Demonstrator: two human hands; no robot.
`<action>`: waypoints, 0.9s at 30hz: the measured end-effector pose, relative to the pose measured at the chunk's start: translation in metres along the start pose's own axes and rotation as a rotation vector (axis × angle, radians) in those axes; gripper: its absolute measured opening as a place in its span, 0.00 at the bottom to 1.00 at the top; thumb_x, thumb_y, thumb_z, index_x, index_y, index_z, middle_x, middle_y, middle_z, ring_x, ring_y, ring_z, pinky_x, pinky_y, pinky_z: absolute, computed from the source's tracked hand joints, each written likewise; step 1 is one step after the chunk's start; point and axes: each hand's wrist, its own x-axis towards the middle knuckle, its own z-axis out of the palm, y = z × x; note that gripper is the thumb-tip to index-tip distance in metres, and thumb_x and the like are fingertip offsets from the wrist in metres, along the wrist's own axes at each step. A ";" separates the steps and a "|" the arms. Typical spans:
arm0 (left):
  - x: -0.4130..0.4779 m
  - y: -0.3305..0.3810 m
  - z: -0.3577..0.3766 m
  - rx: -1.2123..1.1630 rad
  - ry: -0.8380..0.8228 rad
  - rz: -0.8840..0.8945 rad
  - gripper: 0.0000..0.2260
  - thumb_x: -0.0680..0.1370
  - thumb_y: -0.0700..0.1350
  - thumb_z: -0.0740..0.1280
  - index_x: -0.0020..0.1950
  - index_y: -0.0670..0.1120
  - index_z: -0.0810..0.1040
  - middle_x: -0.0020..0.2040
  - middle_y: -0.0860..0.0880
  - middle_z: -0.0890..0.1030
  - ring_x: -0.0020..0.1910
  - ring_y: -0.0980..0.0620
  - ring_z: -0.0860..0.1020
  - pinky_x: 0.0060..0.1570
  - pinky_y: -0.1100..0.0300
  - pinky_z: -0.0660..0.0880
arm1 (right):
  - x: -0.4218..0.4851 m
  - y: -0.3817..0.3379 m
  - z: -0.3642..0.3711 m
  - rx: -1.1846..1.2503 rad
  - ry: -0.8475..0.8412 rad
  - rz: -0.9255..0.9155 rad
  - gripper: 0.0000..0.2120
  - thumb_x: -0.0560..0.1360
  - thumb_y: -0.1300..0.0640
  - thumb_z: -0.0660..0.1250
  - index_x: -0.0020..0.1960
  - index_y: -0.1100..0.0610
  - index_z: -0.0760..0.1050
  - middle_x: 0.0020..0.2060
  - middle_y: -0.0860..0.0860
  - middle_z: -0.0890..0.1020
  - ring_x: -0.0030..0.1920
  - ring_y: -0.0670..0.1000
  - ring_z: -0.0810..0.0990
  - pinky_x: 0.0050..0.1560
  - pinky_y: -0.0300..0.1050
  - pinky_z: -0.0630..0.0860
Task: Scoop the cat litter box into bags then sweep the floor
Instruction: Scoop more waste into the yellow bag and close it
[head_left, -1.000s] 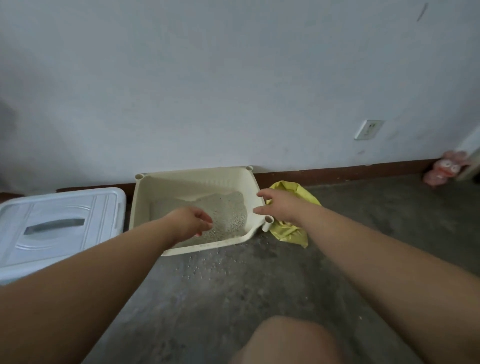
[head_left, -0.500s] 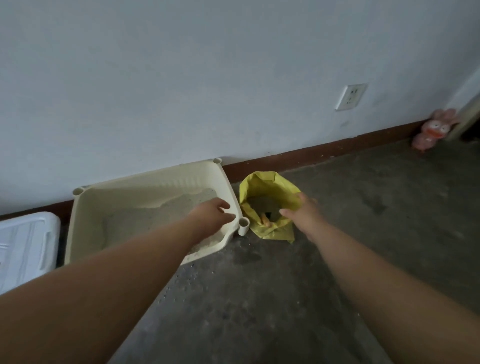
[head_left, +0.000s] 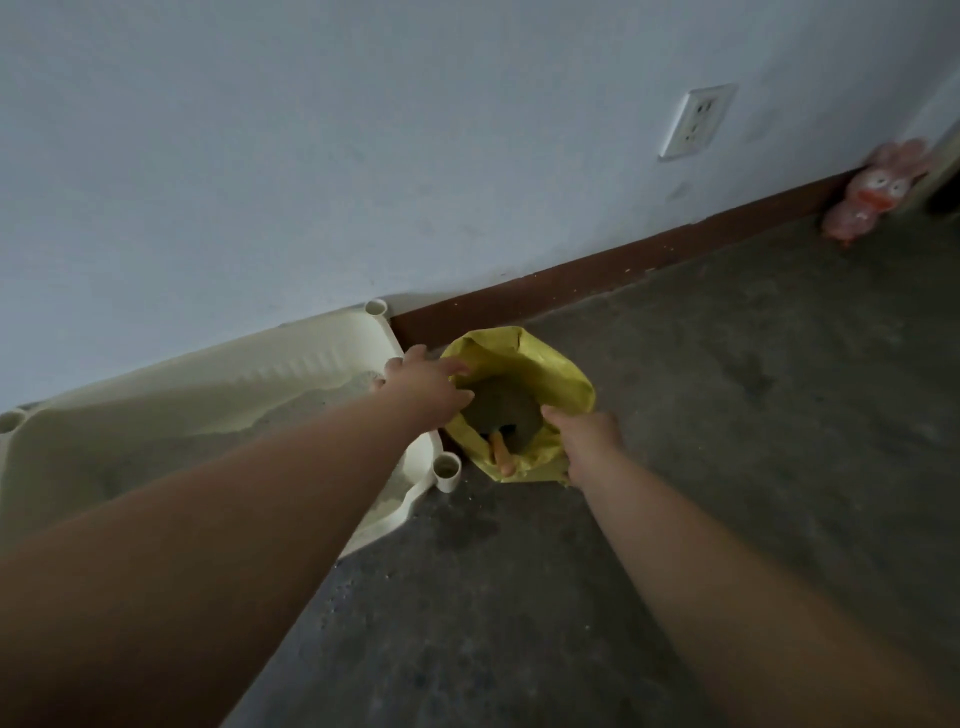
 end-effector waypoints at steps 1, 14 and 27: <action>0.004 0.001 0.002 0.044 -0.008 -0.001 0.19 0.78 0.59 0.60 0.69 0.65 0.66 0.77 0.48 0.57 0.74 0.39 0.55 0.69 0.39 0.57 | 0.004 0.002 0.004 -0.001 0.005 0.002 0.29 0.68 0.46 0.74 0.63 0.57 0.68 0.55 0.56 0.77 0.52 0.60 0.78 0.53 0.58 0.79; 0.026 0.017 0.013 -0.312 0.025 0.088 0.16 0.81 0.46 0.59 0.69 0.55 0.73 0.58 0.47 0.78 0.42 0.51 0.77 0.45 0.57 0.76 | 0.012 -0.022 0.013 0.042 0.089 -0.196 0.19 0.82 0.58 0.52 0.72 0.57 0.64 0.66 0.56 0.72 0.63 0.59 0.74 0.58 0.53 0.73; -0.011 0.024 -0.028 -1.368 0.217 -0.274 0.20 0.71 0.47 0.66 0.63 0.49 0.72 0.56 0.43 0.77 0.53 0.43 0.77 0.53 0.46 0.77 | -0.048 -0.069 -0.026 0.208 0.026 -0.555 0.10 0.81 0.55 0.56 0.50 0.56 0.75 0.41 0.52 0.77 0.39 0.50 0.76 0.38 0.45 0.75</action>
